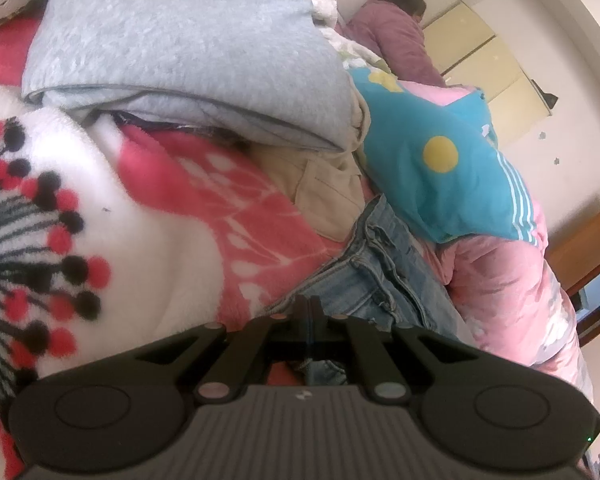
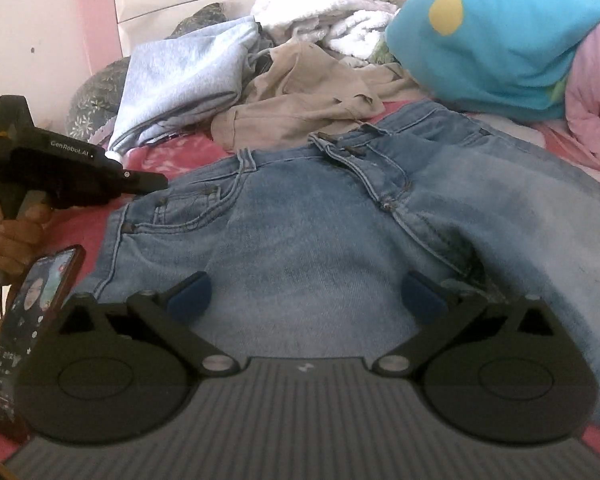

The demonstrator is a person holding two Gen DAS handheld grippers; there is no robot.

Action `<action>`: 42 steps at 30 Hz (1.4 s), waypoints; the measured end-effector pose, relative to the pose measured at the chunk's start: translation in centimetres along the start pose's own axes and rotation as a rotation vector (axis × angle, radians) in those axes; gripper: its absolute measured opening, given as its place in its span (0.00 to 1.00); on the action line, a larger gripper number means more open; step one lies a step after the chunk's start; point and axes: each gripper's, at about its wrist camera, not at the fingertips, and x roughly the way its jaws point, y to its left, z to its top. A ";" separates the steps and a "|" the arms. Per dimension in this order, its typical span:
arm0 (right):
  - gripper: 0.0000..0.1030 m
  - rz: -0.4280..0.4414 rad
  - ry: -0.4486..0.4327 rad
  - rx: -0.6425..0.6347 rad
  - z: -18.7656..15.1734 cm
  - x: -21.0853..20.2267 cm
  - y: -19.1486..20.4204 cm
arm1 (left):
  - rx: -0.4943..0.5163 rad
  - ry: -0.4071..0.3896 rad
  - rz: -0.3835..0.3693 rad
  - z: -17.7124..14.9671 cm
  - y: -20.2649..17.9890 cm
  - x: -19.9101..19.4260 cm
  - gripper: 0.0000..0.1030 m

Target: Fold clothes

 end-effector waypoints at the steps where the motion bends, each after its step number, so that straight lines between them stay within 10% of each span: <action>1: 0.99 -0.004 0.001 -0.005 0.0 -0.1 0.2 | 0.000 -0.001 0.002 0.0 0.0 0.0 0.03; 42: 0.99 -0.010 0.002 -0.010 0.0 0.1 0.2 | -0.004 0.001 -0.009 -0.1 0.1 0.0 0.03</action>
